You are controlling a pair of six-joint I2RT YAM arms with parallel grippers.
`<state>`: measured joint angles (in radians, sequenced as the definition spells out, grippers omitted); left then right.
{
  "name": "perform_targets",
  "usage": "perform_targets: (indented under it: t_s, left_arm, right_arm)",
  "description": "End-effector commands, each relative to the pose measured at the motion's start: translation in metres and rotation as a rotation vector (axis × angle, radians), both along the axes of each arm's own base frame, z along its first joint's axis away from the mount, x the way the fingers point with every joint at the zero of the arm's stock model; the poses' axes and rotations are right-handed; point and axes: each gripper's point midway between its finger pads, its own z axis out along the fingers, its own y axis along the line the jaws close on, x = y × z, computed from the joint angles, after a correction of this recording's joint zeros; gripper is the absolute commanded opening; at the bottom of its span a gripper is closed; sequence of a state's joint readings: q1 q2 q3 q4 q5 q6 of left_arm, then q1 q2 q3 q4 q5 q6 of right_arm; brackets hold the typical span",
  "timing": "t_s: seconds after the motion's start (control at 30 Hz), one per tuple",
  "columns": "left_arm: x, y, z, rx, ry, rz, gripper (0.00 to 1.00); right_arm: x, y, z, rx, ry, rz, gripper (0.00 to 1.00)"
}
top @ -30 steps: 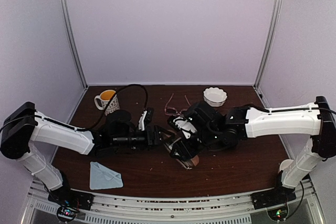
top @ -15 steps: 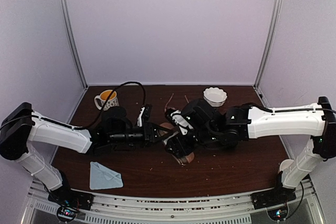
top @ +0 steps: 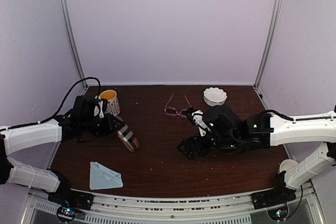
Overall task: Organize the sunglasses
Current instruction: Place the case with sunglasses at the center of the board.
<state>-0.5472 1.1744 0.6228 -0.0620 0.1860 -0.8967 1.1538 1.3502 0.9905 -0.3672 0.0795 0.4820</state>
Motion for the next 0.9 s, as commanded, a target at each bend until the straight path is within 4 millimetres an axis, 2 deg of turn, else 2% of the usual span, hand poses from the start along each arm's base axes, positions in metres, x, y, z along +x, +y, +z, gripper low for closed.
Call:
perform_targets:
  t_s: [0.0,0.13,0.33,0.5,0.63,0.73,0.87]
  left_arm:
    - [0.016,0.070,-0.029,0.250,0.049,0.066,0.04]
    - [0.026,0.107,-0.051,0.282,0.100,0.123,0.05]
    - [0.033,0.130,-0.091,0.290,0.216,0.158,0.12]
    - [0.031,0.147,-0.121,0.347,0.287,0.221,0.37]
    - [0.032,0.152,-0.134,0.363,0.315,0.237,0.46]
    - [0.033,0.152,-0.137,0.363,0.324,0.243,0.55]
    - [0.033,0.156,-0.130,0.374,0.314,0.262,0.68]
  right_arm:
    - [0.007,-0.016,-0.007,0.003,-0.011,-0.070,1.00]
    - [0.009,-0.026,-0.012,-0.012,-0.012,-0.087,1.00]
    - [0.017,-0.044,-0.016,-0.034,-0.017,-0.126,1.00]
    - [0.022,-0.058,-0.019,-0.052,-0.011,-0.144,1.00]
    - [0.024,-0.068,-0.019,-0.059,-0.007,-0.149,1.00]
    - [0.028,-0.075,-0.016,-0.063,-0.008,-0.161,1.00]
    - [0.037,-0.087,-0.014,-0.074,-0.006,-0.198,1.00]
